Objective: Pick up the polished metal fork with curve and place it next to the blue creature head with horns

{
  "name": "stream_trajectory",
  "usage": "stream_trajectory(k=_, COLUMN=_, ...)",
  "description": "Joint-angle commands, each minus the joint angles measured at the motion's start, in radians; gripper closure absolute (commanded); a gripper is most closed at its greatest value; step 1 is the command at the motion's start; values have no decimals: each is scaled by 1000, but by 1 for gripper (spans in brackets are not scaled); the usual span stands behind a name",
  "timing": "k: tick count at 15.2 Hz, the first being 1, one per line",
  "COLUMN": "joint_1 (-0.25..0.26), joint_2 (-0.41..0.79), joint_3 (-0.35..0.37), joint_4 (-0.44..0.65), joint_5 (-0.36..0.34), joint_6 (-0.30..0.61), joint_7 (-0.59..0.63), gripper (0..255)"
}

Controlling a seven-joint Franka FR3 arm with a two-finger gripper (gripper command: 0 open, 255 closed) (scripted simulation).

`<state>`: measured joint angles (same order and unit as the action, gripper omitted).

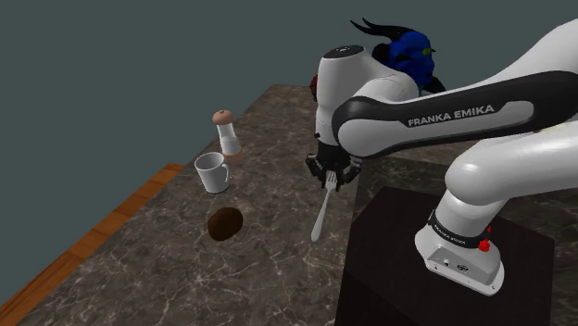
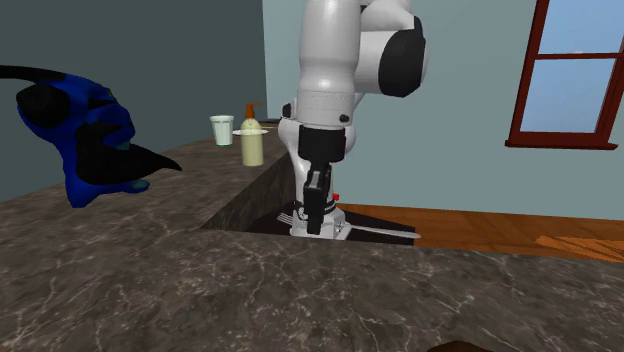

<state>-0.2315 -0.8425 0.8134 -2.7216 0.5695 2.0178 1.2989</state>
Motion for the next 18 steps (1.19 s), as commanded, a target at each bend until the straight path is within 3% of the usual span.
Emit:
stream_trajectory(k=1, joint_1=3, joint_2=-18, joint_3=-22, joint_4=17, joint_5=-14, joint_6=-37, joint_7=0, gripper=255)
stream_trajectory(k=18, joint_1=-17, joint_2=-66, joint_3=-148, joint_4=198, joint_5=-114, joint_6=-269, joint_7=7, gripper=255)
